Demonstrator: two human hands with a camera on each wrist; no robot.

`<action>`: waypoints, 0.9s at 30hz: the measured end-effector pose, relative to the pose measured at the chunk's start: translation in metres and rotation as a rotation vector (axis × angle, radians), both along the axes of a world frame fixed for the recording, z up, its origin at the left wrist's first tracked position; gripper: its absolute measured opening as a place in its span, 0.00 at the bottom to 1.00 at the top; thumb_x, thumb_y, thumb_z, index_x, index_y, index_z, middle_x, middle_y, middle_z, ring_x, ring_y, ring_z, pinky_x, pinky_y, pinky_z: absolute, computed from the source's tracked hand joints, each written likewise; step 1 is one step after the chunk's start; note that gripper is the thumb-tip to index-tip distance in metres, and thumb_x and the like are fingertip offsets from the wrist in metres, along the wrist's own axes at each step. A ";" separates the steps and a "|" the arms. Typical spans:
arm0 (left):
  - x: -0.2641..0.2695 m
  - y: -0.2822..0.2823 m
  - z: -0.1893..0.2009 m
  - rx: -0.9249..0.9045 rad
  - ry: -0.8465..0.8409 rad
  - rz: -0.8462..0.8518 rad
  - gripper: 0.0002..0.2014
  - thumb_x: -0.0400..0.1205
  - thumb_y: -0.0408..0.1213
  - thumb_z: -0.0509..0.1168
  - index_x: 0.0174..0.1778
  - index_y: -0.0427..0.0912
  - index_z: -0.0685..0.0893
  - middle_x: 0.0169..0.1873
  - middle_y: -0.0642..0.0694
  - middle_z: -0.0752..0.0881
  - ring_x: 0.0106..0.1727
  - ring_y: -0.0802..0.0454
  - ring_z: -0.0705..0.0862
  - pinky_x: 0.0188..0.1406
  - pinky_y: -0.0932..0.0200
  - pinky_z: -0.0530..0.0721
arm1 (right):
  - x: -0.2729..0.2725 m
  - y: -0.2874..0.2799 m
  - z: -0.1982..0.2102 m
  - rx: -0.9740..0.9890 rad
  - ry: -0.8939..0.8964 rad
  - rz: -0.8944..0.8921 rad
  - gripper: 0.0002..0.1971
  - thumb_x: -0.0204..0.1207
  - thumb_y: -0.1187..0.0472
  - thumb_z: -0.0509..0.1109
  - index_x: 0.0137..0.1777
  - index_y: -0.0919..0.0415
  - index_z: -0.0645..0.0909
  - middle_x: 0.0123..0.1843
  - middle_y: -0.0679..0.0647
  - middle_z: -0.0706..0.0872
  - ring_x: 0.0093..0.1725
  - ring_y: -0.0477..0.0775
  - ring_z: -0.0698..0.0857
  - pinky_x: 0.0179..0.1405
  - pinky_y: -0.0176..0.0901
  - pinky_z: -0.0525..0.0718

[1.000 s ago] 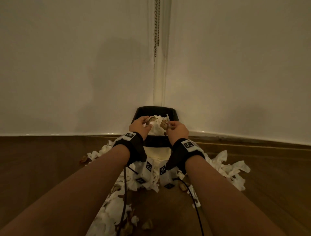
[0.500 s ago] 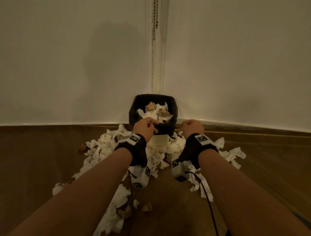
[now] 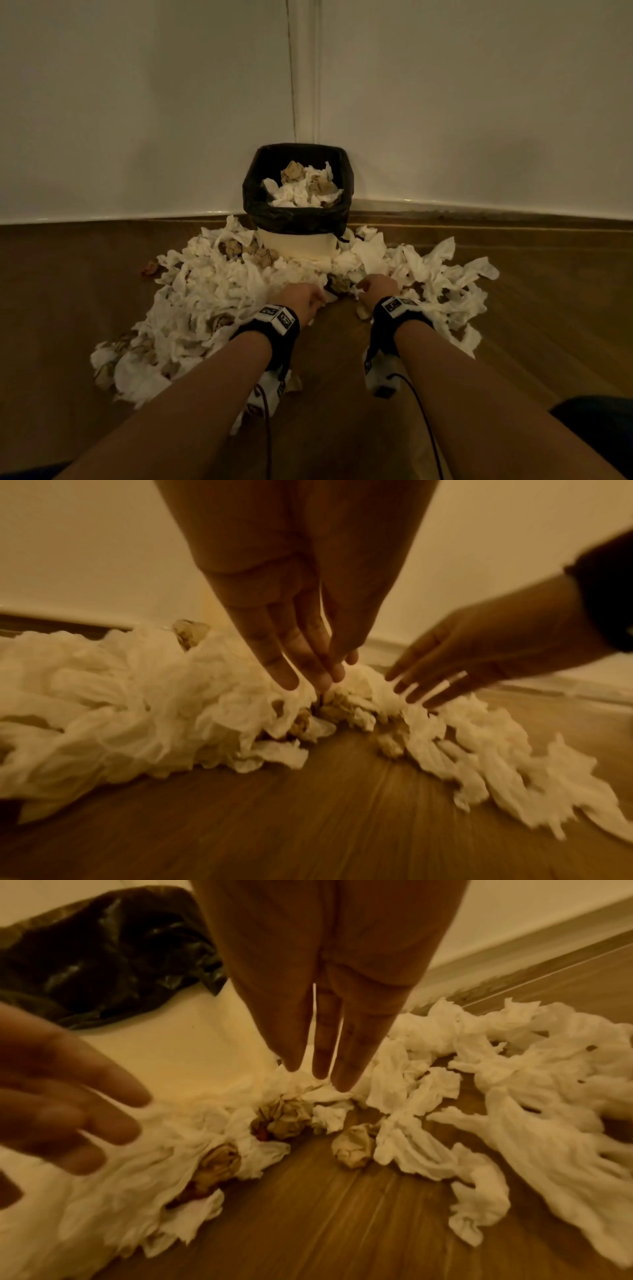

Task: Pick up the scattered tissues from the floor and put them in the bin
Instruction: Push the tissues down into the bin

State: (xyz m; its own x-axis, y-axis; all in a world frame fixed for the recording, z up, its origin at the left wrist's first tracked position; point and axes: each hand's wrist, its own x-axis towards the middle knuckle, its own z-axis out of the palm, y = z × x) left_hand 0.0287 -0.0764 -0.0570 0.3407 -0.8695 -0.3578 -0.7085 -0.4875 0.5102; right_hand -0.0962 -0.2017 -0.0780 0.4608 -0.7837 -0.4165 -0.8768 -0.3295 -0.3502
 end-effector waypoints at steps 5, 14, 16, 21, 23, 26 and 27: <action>-0.019 0.004 -0.035 0.343 -0.151 -0.385 0.25 0.78 0.42 0.70 0.71 0.45 0.74 0.72 0.40 0.72 0.68 0.40 0.75 0.66 0.51 0.76 | -0.001 0.010 -0.039 0.012 0.135 0.133 0.19 0.84 0.63 0.52 0.72 0.63 0.73 0.73 0.63 0.73 0.72 0.64 0.73 0.70 0.52 0.72; -0.034 0.034 -0.073 0.605 -0.051 -0.306 0.21 0.81 0.44 0.62 0.70 0.45 0.72 0.70 0.38 0.72 0.64 0.37 0.78 0.53 0.54 0.77 | -0.008 0.024 -0.074 0.001 0.191 0.184 0.18 0.82 0.65 0.55 0.71 0.62 0.72 0.74 0.62 0.66 0.72 0.67 0.69 0.68 0.54 0.72; -0.038 0.031 -0.068 0.569 0.007 -0.179 0.18 0.80 0.44 0.61 0.64 0.43 0.74 0.64 0.39 0.77 0.59 0.40 0.80 0.49 0.54 0.79 | -0.004 0.021 -0.072 -0.038 0.211 0.208 0.17 0.80 0.66 0.58 0.67 0.63 0.76 0.73 0.63 0.67 0.69 0.66 0.72 0.67 0.54 0.75; -0.042 0.036 -0.073 0.564 0.004 -0.129 0.18 0.83 0.39 0.58 0.69 0.39 0.75 0.68 0.39 0.76 0.66 0.40 0.78 0.61 0.52 0.77 | 0.001 0.027 -0.072 -0.005 0.290 0.273 0.16 0.80 0.67 0.59 0.67 0.67 0.75 0.75 0.65 0.64 0.70 0.65 0.72 0.68 0.53 0.74; -0.044 0.040 -0.072 0.568 -0.049 -0.157 0.19 0.84 0.38 0.58 0.71 0.39 0.74 0.72 0.40 0.73 0.71 0.42 0.74 0.64 0.54 0.73 | 0.001 0.029 -0.071 -0.015 0.284 0.272 0.17 0.80 0.67 0.58 0.68 0.67 0.74 0.75 0.66 0.65 0.72 0.65 0.71 0.69 0.53 0.73; -0.043 0.038 -0.066 0.655 -0.055 -0.164 0.21 0.86 0.41 0.55 0.75 0.41 0.70 0.72 0.39 0.73 0.68 0.41 0.76 0.56 0.55 0.76 | 0.000 0.031 -0.071 -0.028 0.261 0.272 0.17 0.81 0.67 0.58 0.68 0.67 0.74 0.74 0.66 0.67 0.72 0.65 0.71 0.70 0.51 0.72; -0.043 0.037 -0.062 0.674 -0.055 -0.172 0.20 0.86 0.40 0.55 0.74 0.40 0.70 0.71 0.38 0.74 0.67 0.41 0.77 0.52 0.55 0.76 | -0.002 0.032 -0.072 -0.037 0.253 0.278 0.16 0.82 0.67 0.57 0.67 0.67 0.75 0.74 0.65 0.68 0.72 0.64 0.71 0.69 0.50 0.72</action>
State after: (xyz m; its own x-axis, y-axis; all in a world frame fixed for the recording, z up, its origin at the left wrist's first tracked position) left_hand -0.0146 -0.0399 -0.1195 0.2513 -0.5075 -0.8242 -0.8204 -0.5635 0.0969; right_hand -0.0982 -0.1693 -0.1501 0.5445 -0.6596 -0.5181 -0.8091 -0.5758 -0.1172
